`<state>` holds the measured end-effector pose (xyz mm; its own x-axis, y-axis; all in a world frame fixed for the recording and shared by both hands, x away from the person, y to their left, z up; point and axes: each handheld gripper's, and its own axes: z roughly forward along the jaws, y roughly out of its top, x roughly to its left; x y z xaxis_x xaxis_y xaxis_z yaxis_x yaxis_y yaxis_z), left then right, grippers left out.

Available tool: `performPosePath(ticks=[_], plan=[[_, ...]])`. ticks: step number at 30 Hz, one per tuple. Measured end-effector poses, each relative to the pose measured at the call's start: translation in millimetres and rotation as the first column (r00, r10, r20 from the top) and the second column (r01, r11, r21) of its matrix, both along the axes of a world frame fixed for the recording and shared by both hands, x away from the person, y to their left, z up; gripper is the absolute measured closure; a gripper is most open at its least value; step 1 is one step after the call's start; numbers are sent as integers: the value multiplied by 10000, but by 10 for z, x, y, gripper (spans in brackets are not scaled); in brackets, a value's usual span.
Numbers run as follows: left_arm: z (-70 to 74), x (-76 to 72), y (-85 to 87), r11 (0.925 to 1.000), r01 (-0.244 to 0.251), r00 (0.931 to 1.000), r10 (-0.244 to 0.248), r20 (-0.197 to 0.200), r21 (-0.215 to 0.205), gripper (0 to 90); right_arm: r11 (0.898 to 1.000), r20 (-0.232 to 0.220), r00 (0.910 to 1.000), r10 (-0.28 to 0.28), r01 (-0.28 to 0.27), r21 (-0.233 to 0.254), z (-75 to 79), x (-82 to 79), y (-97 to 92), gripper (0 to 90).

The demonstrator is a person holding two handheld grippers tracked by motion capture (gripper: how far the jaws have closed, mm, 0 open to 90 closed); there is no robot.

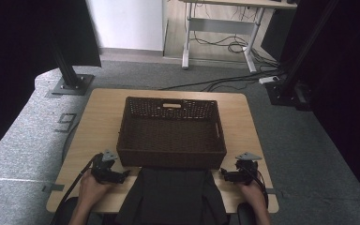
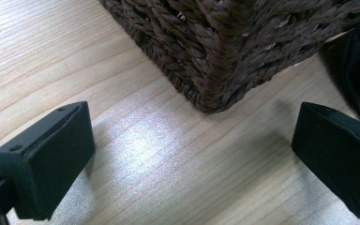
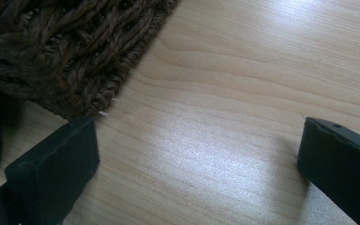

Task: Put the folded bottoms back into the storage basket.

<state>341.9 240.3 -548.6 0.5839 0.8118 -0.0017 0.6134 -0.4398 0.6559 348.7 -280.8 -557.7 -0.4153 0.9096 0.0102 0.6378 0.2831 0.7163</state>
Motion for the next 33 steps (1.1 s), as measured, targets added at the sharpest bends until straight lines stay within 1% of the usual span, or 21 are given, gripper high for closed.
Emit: performPosePath(ticks=[4,6,7,9,10,11,13,14,16,17,18,19,20,21,24,25,27,29,30,31,33], plan=[[12,-9,-9,10000,-16,10000,16,-75,28,4,10000,-94,9999,96,-96,-16,8,-9,-4,0],[45,-22,-15,9999,120,9996,-117,-255,89,44,9998,-241,9995,196,-198,-78,22,-24,2,0],[57,-31,-18,9999,140,9994,-139,-318,21,65,9995,-301,9992,279,-283,-117,28,-36,8,0],[96,-52,-21,9986,226,9987,-247,-441,-473,54,9989,-432,9980,451,-456,-107,45,-71,26,0],[124,-69,-32,9976,238,9986,-268,-455,-652,54,9986,-467,9976,518,-521,-42,59,-94,35,0],[159,-89,-49,9971,305,9987,-333,-396,-695,53,9984,-445,9974,573,-572,32,81,-120,45,0],[231,-144,-118,9953,431,9987,-453,-232,-862,49,9980,-258,9977,625,-622,121,146,-183,71,0],[252,-167,-148,9946,536,9982,-556,-209,-887,43,9973,-194,9977,643,-636,367,191,-222,87,0],[299,-230,-224,9908,781,9966,-804,-162,-1103,36,9946,-117,9974,714,-703,769,251,-280,116,0],[318,-257,-263,9924,759,9969,-773,-117,-969,7,9930,-91,9968,790,-779,890,281,-314,144,0],[338,-292,-300,9940,805,9967,-808,-15,-738,0,9913,-95,9954,955,-942,924,306,-347,178,0],[351,-312,-314,9917,957,9954,-959,15,-861,1,9890,-107,9935,1136,-1121,967,332,-389,229,0],[374,-335,-332,9879,1075,9941,-1081,12,-1119,8,9874,-111,9921,1251,-1234,995,346,-413,261,0],[399,-361,-357,9856,1127,9936,-1132,29,-1263,12,9851,-124,9899,1415,-1395,1009,362,-443,308,0],[460,-440,-448,9825,1348,9908,-1327,248,-1286,9,9784,-194,9832,1817,-1788,1041,401,-524,453,0],[469,-463,-481,9801,1431,9897,-1411,246,-1372,9,9761,-218,9812,1915,-1881,1086,413,-548,502,0],[459,-508,-559,9756,1576,9875,-1564,200,-1526,6,9710,-285,9762,2151,-2106,1132,428,-590,602,0],[415,-540,-643,9744,1712,9849,-1731,-4,-1459,0,9664,-391,9714,2342,-2283,1182,432,-628,701,0],[376,-555,-691,9760,1734,9843,-1760,-85,-1319,0,9640,-475,9691,2422,-2349,1244,428,-644,748,0],[350,-560,-714,9764,1741,9840,-1773,-147,-1275,0,9628,-590,9667,2490,-2405,1229,417,-656,800,0],[274,-553,-759,9794,1679,9837,-1739,-462,-1119,0,9647,-698,9672,2441,-2348,1196,392,-666,857,0]])
